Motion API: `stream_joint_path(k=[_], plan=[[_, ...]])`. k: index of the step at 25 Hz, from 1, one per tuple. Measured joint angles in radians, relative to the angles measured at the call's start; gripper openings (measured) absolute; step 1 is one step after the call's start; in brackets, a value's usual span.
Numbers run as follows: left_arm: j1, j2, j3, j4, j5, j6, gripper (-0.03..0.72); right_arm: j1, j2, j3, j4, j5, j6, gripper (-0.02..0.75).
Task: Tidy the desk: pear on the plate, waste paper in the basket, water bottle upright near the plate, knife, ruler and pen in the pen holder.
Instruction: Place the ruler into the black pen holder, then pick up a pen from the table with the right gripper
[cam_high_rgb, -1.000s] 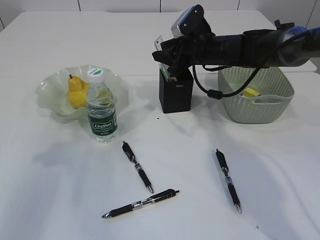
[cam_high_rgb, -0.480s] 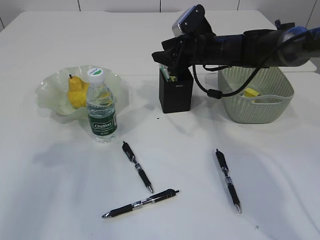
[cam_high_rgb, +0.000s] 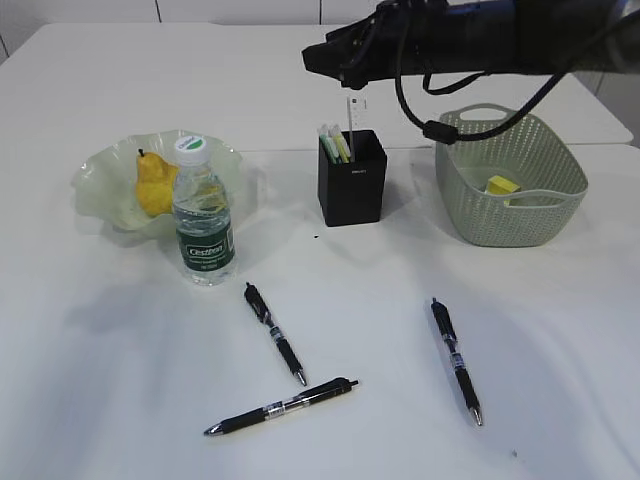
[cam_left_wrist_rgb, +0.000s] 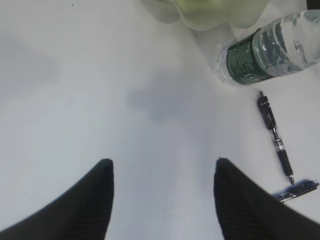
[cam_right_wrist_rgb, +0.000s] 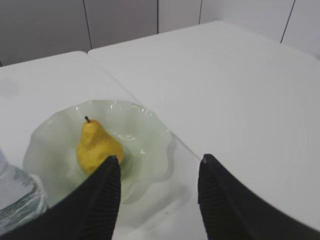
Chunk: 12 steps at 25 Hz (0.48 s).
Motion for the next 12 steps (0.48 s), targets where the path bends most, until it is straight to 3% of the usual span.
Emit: stream_joint_path(k=[7, 12], plan=[[0.0, 0.0, 0.0, 0.0, 0.0, 0.0, 0.447, 0.0, -0.146, 0.0, -0.578, 0.137, 0.678, 0.377], [0.0, 0.0, 0.0, 0.0, 0.0, 0.0, 0.447, 0.009, -0.2, 0.0, -0.853, 0.311, 1.09, 0.377]])
